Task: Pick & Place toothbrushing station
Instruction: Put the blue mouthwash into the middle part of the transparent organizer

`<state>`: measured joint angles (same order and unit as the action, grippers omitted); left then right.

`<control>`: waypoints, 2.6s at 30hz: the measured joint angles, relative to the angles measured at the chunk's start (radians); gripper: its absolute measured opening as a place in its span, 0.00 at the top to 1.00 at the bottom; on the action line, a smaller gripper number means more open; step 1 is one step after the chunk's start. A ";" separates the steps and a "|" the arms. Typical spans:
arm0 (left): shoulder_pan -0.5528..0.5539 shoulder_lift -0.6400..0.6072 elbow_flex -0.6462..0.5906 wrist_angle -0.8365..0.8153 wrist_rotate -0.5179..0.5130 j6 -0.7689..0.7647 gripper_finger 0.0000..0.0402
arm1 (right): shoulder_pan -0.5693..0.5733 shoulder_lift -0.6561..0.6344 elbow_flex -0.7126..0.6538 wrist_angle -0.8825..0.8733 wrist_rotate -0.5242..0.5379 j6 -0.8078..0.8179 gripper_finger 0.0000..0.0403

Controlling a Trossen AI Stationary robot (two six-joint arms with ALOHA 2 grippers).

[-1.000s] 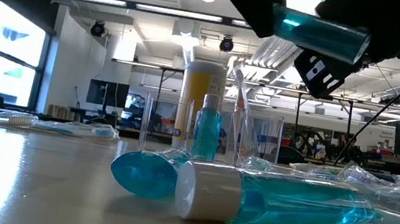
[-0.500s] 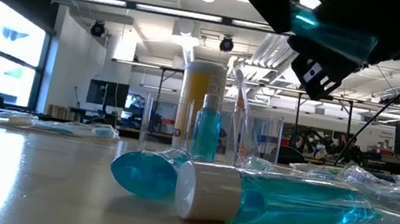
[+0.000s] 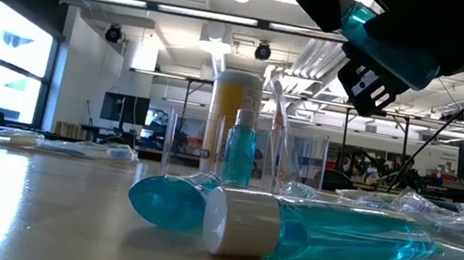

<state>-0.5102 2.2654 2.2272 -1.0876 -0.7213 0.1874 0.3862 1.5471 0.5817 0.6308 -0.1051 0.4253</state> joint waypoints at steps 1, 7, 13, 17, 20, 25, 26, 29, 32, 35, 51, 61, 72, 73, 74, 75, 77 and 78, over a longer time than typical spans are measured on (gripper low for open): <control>0.000 0.000 0.000 -0.001 0.000 -0.009 0.50 | 0.000 0.000 0.000 -0.002 0.000 0.000 0.85; -0.002 0.000 0.000 -0.084 0.001 -0.087 0.38 | 0.000 0.000 0.000 -0.020 0.000 -0.007 0.85; -0.006 -0.034 0.000 -0.244 0.032 -0.286 0.35 | 0.006 -0.004 0.000 -0.035 0.052 -0.040 0.85; -0.006 -0.070 0.000 -0.243 0.019 -0.388 0.35 | 0.044 -0.029 0.000 -0.037 0.162 -0.125 0.85; -0.006 -0.083 0.000 -0.193 0.012 -0.404 0.35 | 0.098 -0.056 0.000 -0.045 0.318 -0.223 0.85; -0.007 -0.084 -0.008 -0.040 0.011 -0.407 0.35 | 0.210 -0.085 0.001 -0.024 0.619 -0.380 0.85; -0.007 -0.085 -0.022 0.008 0.007 -0.406 0.35 | 0.233 -0.087 0.001 -0.020 0.670 -0.407 0.85; -0.007 -0.083 -0.059 0.118 -0.009 -0.402 0.35 | 0.293 -0.089 0.001 0.006 0.797 -0.481 0.85; -0.007 -0.083 -0.065 0.193 -0.019 -0.397 0.35 | 0.325 -0.089 0.001 0.015 0.852 -0.522 0.85; -0.007 -0.084 -0.070 0.239 -0.018 -0.371 0.35 | 0.328 -0.089 0.001 0.016 0.860 -0.528 0.85; 0.016 -0.068 -0.071 0.283 0.054 -0.376 0.35 | 0.325 -0.089 0.001 0.013 0.862 -0.524 0.85; 0.014 -0.068 -0.071 0.338 0.035 -0.325 0.50 | 0.325 -0.089 0.001 -0.002 0.850 -0.524 0.85; 0.014 -0.068 -0.071 0.336 0.035 -0.331 0.68 | 0.325 -0.089 0.001 -0.012 0.841 -0.520 0.85; 0.014 -0.068 -0.071 0.337 0.034 -0.331 0.70 | 0.325 -0.089 0.001 -0.012 0.834 -0.520 0.85; 0.014 -0.068 -0.071 0.337 0.034 -0.331 0.72 | 0.325 -0.089 0.001 -0.012 0.829 -0.520 0.85; 0.014 -0.068 -0.071 0.337 0.035 -0.331 0.75 | 0.325 -0.089 0.001 -0.013 0.828 -0.522 0.85; 0.014 -0.068 -0.071 0.337 0.038 -0.330 0.78 | 0.325 -0.089 0.001 -0.014 0.826 -0.529 0.85; 0.014 -0.068 -0.071 0.337 0.038 -0.327 0.78 | 0.325 -0.089 0.001 -0.015 0.826 -0.529 0.85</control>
<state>-0.4961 2.1971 2.1563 -0.7502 -0.6830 -0.1392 0.7116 1.4582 0.5827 0.6156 0.7204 -0.1032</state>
